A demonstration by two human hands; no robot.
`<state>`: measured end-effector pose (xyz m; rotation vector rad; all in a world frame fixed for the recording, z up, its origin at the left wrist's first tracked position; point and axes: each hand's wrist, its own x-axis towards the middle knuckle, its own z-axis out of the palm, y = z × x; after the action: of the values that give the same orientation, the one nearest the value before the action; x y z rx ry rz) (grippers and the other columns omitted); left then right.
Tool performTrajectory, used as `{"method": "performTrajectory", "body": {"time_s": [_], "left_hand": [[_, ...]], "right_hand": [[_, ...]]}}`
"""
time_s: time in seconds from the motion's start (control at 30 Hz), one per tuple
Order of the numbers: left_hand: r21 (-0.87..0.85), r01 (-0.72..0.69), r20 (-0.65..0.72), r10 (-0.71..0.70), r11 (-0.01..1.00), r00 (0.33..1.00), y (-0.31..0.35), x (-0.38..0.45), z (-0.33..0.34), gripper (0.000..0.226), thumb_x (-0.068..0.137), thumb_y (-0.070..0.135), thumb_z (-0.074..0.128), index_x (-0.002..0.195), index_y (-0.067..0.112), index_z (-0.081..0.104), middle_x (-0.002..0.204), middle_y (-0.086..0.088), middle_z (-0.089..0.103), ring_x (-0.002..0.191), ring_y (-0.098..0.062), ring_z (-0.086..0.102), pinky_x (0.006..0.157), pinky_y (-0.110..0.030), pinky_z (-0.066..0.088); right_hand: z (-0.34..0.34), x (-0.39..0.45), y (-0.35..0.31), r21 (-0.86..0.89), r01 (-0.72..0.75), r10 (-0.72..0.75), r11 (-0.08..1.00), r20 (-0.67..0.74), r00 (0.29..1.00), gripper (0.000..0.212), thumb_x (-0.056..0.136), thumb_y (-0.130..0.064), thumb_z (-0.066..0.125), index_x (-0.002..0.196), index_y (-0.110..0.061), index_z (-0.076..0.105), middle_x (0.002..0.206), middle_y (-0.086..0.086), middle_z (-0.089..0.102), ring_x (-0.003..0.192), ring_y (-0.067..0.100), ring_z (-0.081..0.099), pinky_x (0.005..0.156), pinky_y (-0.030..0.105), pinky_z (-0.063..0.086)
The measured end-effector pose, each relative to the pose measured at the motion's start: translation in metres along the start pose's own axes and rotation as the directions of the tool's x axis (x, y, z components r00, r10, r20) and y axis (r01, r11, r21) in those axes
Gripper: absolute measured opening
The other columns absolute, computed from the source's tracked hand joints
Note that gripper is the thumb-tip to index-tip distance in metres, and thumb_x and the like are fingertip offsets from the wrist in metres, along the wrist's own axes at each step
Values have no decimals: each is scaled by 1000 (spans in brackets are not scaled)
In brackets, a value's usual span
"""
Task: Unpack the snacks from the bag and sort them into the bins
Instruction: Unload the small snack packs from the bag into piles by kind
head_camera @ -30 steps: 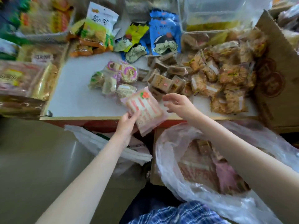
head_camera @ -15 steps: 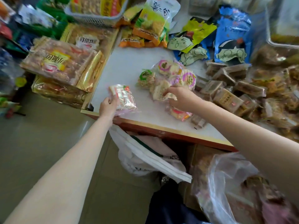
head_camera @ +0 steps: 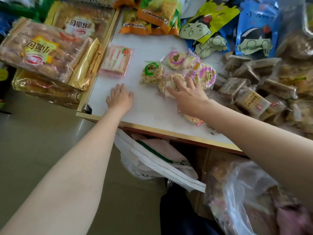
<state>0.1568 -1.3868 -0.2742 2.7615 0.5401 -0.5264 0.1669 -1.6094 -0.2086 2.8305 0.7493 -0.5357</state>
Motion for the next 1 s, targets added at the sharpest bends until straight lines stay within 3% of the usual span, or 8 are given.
{"method": "performTrajectory", "body": {"time_s": [0.17, 0.27, 0.33, 0.53, 0.6, 0.7, 0.83, 1.0], "left_hand": [[-48, -61, 82, 65, 997, 994, 12, -21, -21, 58, 97, 23, 41, 149, 12, 19, 155, -11, 20, 138, -33, 27, 109, -43, 26], [-163, -72, 87, 87, 984, 992, 32, -60, -11, 57, 95, 19, 44, 147, 10, 23, 150, -16, 29, 133, -35, 34, 107, -42, 30], [-176, -203, 37, 212, 963, 977, 53, -94, 2, 53, 94, 14, 45, 144, 8, 28, 144, -17, 35, 128, -35, 38, 103, -42, 33], [-166, -650, -74, 648, 741, 758, 141, -175, 44, 44, 87, 7, 45, 131, 5, 49, 130, -15, 46, 112, -33, 51, 88, -38, 43], [-80, -714, -169, 696, 696, 697, 166, -192, 52, 43, 80, 8, 46, 121, 5, 57, 124, -17, 52, 111, -37, 51, 92, -49, 43], [-67, -726, -277, 686, 685, 673, 197, -221, 58, 39, 76, 1, 51, 113, 4, 62, 120, -19, 54, 109, -38, 52, 91, -48, 41], [-2, -850, -29, 850, 526, 526, 223, -264, 88, 42, 83, 5, 53, 124, 10, 56, 130, -16, 47, 118, -35, 44, 100, -44, 36], [103, -816, 311, 761, 568, 569, 246, -298, 132, 51, 93, 24, 47, 142, 29, 36, 154, -4, 17, 138, -28, 16, 108, -48, 24]], "right_hand": [[-7, -5, -1, 149, -2, -3, 989, 30, 1000, 70, 86, -5, 48, 147, -27, 22, 157, 6, 1, 139, 40, 8, 111, 53, 22], [-12, -38, 13, 247, 23, -3, 969, -80, 997, 61, 89, -12, 50, 145, -24, 29, 155, 8, 11, 139, 38, 11, 109, 54, 25], [-3, -74, 35, 296, -2, 40, 955, -124, 991, 55, 90, -16, 51, 142, -22, 34, 152, 9, 18, 137, 36, 16, 106, 52, 29], [55, -232, 135, 487, -239, 349, 840, -148, 925, 40, 89, -9, 55, 130, -5, 51, 135, 20, 40, 120, 41, 42, 103, 43, 33], [72, -286, 155, 543, -335, 458, 770, -104, 883, 37, 89, -7, 56, 126, -2, 53, 131, 20, 43, 116, 37, 48, 98, 41, 38], [107, -348, 166, 616, -358, 513, 702, -89, 854, 31, 84, 1, 58, 115, 0, 59, 117, 20, 51, 100, 36, 57, 88, 41, 46], [174, -390, 169, 616, -415, 447, 670, 111, 888, 31, 88, -7, 57, 119, -3, 59, 120, 17, 52, 111, 33, 53, 91, 35, 39], [253, -404, 175, 411, -444, 235, 796, 467, 852, 59, 91, -11, 48, 146, -13, 27, 145, 9, 37, 129, 30, 40, 101, 37, 38]]}}
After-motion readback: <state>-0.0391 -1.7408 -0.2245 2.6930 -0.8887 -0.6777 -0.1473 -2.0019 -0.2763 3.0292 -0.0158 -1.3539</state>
